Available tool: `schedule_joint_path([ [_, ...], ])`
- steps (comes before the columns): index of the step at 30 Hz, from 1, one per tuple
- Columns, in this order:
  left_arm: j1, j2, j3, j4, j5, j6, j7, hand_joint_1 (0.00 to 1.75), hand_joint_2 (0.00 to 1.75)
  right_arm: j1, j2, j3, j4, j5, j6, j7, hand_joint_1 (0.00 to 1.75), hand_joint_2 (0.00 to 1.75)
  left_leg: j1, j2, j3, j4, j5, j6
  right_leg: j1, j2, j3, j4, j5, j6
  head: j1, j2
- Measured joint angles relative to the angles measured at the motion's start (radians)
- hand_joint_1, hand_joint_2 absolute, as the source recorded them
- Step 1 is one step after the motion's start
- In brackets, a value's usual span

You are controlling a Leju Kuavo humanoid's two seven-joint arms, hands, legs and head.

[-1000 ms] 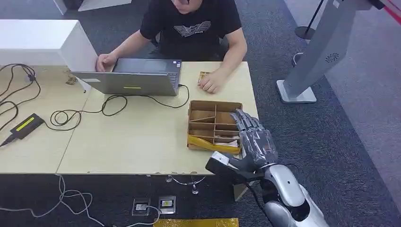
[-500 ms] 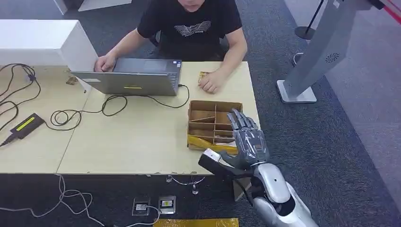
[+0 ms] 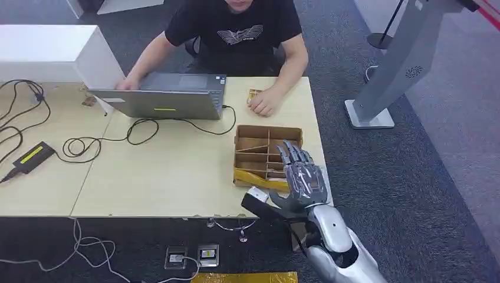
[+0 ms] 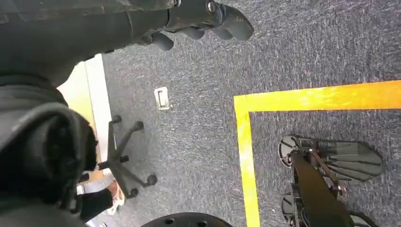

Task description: Pass the card to the sensor for recognition and then transmit it.

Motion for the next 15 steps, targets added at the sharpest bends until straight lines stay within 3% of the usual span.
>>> schedule_joint_path([
  [15, 0.0, 0.003, 0.0, 0.0, -0.023, -0.024, -0.029, 0.0, 0.0, -0.004, 0.005, 0.0, 0.052, 0.028, -0.002, 0.01, 0.0, 1.75, 0.0, 0.0, 0.0, 0.0, 0.0, 0.0, 0.0, 0.0, 0.0, 0.0, 0.0, 0.0, 0.0, 0.0],
])
